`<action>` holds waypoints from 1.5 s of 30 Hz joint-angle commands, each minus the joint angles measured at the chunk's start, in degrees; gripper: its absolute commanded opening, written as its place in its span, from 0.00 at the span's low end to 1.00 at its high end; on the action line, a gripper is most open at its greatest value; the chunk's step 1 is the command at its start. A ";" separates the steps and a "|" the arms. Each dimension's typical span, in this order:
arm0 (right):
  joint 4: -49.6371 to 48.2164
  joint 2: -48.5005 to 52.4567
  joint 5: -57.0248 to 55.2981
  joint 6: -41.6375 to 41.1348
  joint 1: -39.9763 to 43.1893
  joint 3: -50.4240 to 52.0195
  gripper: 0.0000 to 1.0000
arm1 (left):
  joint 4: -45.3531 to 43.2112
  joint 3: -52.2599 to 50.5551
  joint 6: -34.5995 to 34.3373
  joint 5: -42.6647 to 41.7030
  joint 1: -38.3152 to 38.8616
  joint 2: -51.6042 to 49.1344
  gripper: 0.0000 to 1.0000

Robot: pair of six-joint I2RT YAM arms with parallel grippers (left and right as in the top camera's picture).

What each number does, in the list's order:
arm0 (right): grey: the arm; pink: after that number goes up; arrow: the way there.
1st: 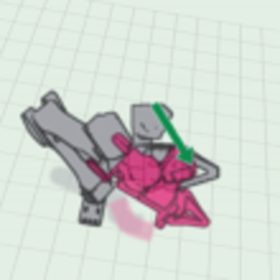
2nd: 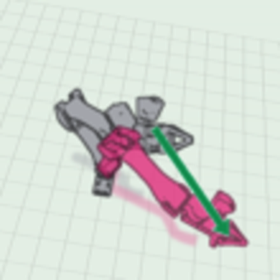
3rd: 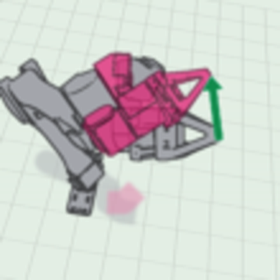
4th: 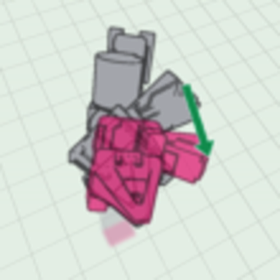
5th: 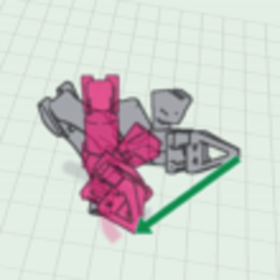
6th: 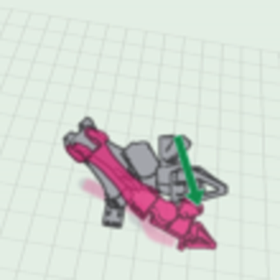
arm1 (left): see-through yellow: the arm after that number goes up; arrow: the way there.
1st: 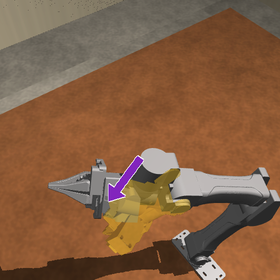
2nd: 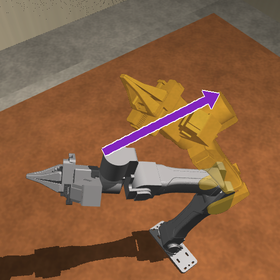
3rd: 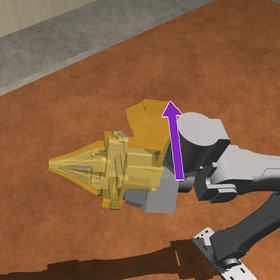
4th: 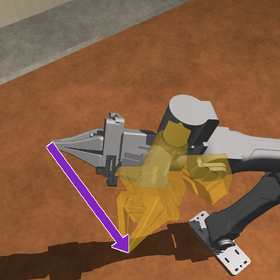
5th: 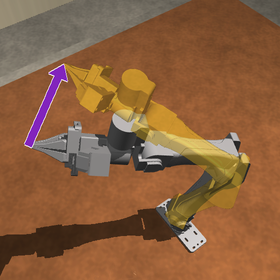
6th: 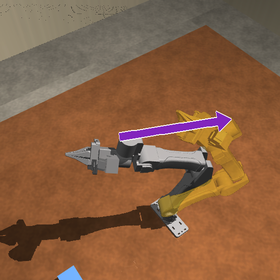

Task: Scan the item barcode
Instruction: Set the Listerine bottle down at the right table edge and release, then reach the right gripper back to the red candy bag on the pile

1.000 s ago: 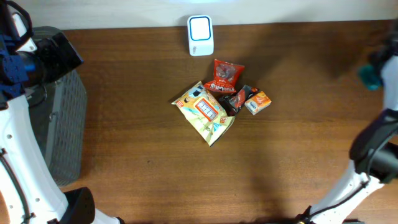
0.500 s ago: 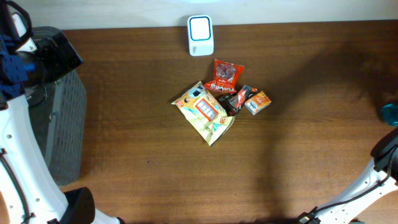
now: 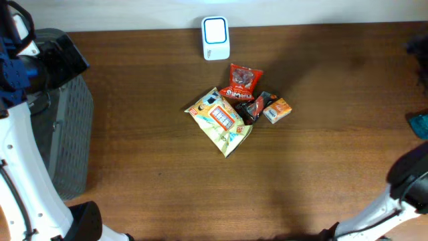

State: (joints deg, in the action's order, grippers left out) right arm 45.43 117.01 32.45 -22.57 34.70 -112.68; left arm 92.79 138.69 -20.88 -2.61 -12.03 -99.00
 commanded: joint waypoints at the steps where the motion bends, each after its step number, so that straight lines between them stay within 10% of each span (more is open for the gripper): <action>1: 4.24 -1.40 10.45 5.95 -9.77 -0.48 0.99 | -0.09 0.22 -0.72 -0.13 -0.13 0.02 0.99; 6: 5.64 2.49 -4.39 10.08 -31.10 -0.31 0.93 | -0.09 0.22 -0.74 -0.13 -0.13 0.02 0.99; 14: 5.55 10.78 -39.58 -7.17 -53.05 -0.11 0.93 | -0.09 0.22 -0.74 -0.13 -0.13 0.02 0.99; 23: 5.11 18.95 -37.09 -7.91 -55.36 -0.07 0.57 | -0.09 0.22 -0.74 -0.15 -0.13 0.02 0.99; 45: 11.43 16.59 -30.36 -4.26 -57.31 -1.75 0.60 | -0.09 0.22 -0.74 -0.13 -0.13 0.02 0.99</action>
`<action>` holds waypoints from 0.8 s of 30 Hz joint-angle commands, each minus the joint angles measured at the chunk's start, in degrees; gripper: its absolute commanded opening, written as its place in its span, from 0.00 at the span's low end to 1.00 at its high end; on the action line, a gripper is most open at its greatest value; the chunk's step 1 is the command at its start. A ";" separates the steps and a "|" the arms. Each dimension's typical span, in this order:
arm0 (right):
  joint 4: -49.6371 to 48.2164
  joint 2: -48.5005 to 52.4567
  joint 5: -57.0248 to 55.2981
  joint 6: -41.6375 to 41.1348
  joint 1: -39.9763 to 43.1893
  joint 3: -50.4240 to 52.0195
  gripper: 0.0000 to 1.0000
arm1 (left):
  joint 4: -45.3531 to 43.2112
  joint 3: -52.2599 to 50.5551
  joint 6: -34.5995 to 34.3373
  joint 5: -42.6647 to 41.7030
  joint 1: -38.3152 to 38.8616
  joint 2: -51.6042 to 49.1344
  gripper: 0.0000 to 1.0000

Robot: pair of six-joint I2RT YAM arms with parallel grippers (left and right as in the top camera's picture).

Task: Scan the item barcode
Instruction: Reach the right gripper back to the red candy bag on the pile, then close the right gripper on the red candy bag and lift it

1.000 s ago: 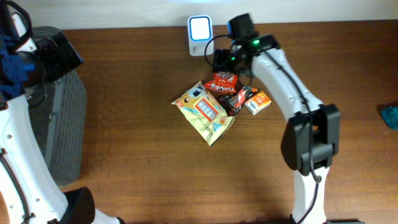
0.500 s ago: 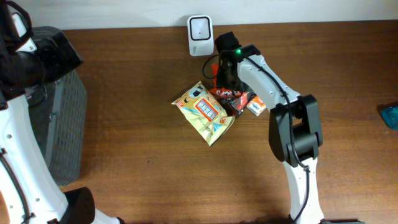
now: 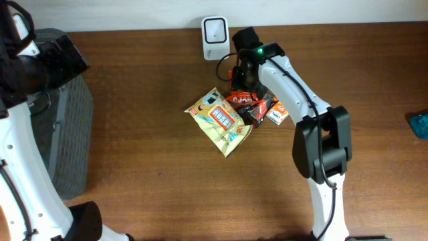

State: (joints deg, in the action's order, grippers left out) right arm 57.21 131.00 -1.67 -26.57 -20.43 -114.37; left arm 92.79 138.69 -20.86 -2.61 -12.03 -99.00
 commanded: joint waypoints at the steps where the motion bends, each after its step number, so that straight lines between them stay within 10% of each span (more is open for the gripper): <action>1: -1.11 3.43 3.82 -0.20 -3.50 -0.07 0.61 | -0.07 0.22 -0.76 -0.15 -0.13 0.02 0.99; 12: 12.74 -4.28 -7.67 -4.48 3.39 -3.17 0.68 | -0.09 0.22 -0.76 -0.13 -0.13 0.02 0.99; 24: 1.84 -2.23 4.09 -8.96 7.17 10.69 0.57 | -0.09 0.22 -0.76 -0.13 -0.13 0.02 0.99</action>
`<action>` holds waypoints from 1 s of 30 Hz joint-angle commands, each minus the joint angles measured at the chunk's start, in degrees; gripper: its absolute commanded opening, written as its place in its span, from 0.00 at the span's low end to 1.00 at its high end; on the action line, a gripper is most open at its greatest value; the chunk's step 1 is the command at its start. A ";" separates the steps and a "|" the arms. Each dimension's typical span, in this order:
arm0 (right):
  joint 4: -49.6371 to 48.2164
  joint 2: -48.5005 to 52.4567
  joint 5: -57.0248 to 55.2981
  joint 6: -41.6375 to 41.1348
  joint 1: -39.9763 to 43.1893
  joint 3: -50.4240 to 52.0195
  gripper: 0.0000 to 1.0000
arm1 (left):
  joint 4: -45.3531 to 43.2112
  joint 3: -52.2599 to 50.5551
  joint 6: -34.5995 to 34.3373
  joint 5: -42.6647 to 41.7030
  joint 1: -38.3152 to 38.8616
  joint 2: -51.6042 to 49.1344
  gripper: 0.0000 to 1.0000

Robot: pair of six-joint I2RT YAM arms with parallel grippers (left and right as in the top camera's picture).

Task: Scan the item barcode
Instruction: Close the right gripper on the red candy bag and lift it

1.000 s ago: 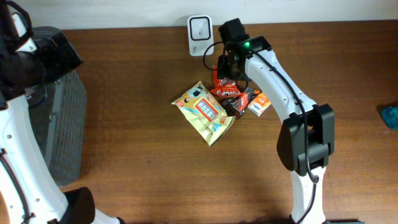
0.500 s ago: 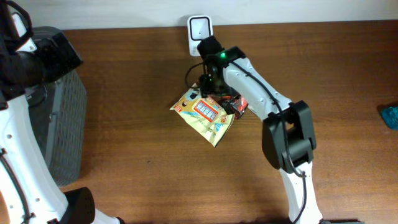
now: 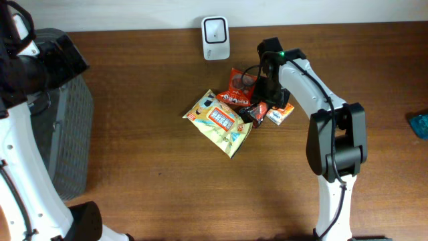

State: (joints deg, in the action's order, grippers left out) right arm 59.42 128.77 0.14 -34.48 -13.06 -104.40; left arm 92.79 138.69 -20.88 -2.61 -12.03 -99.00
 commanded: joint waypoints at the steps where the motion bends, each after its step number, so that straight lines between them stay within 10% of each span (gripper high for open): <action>1: -0.35 0.00 2.25 -1.86 -0.33 1.05 0.57 | -0.09 0.22 -0.72 -0.13 -0.13 0.02 0.99; 15: -4.17 -1.16 1.77 2.75 -1.01 -3.82 0.18 | -0.09 0.22 -0.74 0.00 -0.15 0.02 0.99; 30: -5.53 -0.90 -2.73 -6.51 -2.01 2.05 0.29 | -0.09 0.22 -0.74 0.00 -0.13 0.02 0.99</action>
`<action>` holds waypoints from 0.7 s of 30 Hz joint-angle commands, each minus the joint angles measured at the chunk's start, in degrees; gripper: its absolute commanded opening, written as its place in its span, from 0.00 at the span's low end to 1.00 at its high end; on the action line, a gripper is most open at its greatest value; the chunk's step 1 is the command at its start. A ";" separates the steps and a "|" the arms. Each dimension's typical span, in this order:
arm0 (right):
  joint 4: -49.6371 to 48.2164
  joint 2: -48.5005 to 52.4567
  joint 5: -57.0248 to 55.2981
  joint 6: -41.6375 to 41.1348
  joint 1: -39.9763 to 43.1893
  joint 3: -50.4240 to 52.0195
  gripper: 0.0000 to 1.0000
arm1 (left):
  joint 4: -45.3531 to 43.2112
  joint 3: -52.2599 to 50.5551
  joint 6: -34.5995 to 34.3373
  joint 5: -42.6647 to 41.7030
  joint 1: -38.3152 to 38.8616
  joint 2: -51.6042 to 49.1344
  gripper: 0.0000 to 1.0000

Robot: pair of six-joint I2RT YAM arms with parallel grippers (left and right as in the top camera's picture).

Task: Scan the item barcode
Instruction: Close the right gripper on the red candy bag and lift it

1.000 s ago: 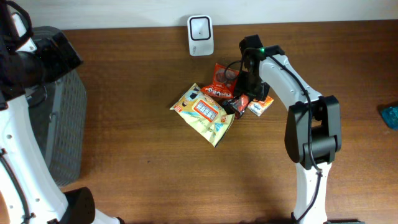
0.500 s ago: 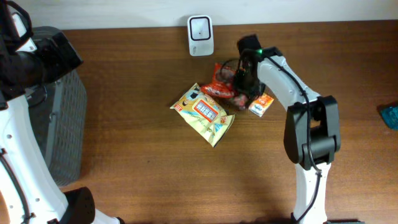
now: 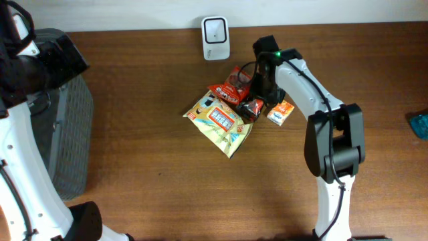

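A white barcode scanner [image 3: 215,38] stands at the table's far edge. Below it lies a pile: a red snack packet [image 3: 229,88], crumpled and overlapping the yellow chip bag [image 3: 221,120], a dark packet [image 3: 253,108] and a small orange box [image 3: 281,112]. My right gripper [image 3: 256,89] points down at the red packet's right edge, above the dark packet. The wrist hides its fingers, so neither their state nor any grip shows. My left gripper [image 3: 67,57] hangs over the basket at far left, its state unclear.
A grey mesh basket [image 3: 70,134] stands at the table's left end. A teal object [image 3: 420,125] lies at the right edge. The right arm's base rises from the front edge at right.
My right gripper has shifted a little left and towards the scanner. The red packet has moved left with it and now overlaps the yellow bag, more crumpled. The orange box lies clear of the gripper.
First the pile lay untouched, with the right arm off at the right edge. Then my right gripper was over the red packet. After that it stood further right by the dark packet and orange box, the red packet displaced; now the packet sits further left.
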State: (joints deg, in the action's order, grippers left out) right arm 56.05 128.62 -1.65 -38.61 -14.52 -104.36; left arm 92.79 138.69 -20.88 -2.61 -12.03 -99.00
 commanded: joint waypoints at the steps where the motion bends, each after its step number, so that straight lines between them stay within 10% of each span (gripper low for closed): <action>1: -3.76 -0.74 0.02 -2.40 -0.74 2.93 0.29 | -0.09 0.22 -0.74 0.00 -0.13 0.02 0.99; 21: -7.45 2.97 -2.38 2.08 -5.29 -4.50 0.35 | -0.09 0.22 -0.72 0.00 -0.35 0.02 0.99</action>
State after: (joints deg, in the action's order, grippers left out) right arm 48.42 130.04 -1.72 -36.82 -19.97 -108.03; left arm 92.77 138.69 -20.88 -2.59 -12.40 -99.00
